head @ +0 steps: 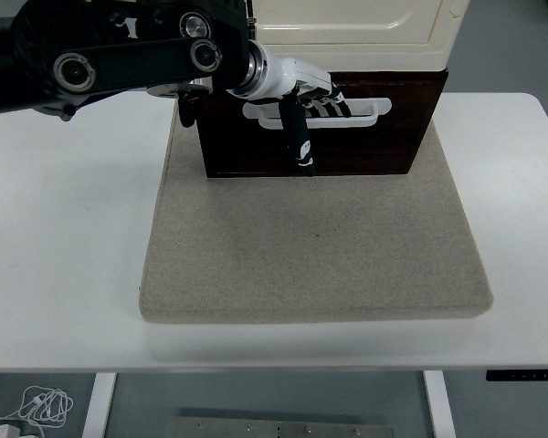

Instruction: Open the drawer under the combination cabinet

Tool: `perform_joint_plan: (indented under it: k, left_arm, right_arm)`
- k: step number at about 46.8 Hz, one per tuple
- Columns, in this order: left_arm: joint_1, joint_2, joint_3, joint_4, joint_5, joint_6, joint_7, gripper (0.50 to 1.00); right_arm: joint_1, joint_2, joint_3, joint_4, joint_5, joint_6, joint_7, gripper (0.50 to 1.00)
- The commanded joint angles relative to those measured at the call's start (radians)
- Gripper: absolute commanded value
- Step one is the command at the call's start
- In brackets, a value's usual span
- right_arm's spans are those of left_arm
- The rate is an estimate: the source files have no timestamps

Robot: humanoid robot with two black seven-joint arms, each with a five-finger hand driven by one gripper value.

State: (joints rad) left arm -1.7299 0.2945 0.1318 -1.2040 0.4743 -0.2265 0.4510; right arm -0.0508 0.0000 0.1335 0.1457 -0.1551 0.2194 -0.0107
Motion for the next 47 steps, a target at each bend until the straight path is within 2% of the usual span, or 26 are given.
perform_joint_plan:
  k: [1,23,47]
  left_arm:
    - [-0.003,0.002,0.0,-0.006,-0.002,-0.004,0.0,1.0]
    - [-0.01,0.014,-0.008,-0.015,-0.013,-0.073,0.0,1.0]
    - [-0.034,0.026,-0.012,-0.052,-0.017,-0.097,0.002,1.0]
  right_arm:
    - [0.0,0.0,0.0,0.0,0.0,0.0,0.0,0.926]
    - [0.0,0.0,0.0,0.0,0.0,0.0,0.0,0.926]
    - [0.0,0.0,0.0,0.0,0.0,0.0,0.0,0.926]
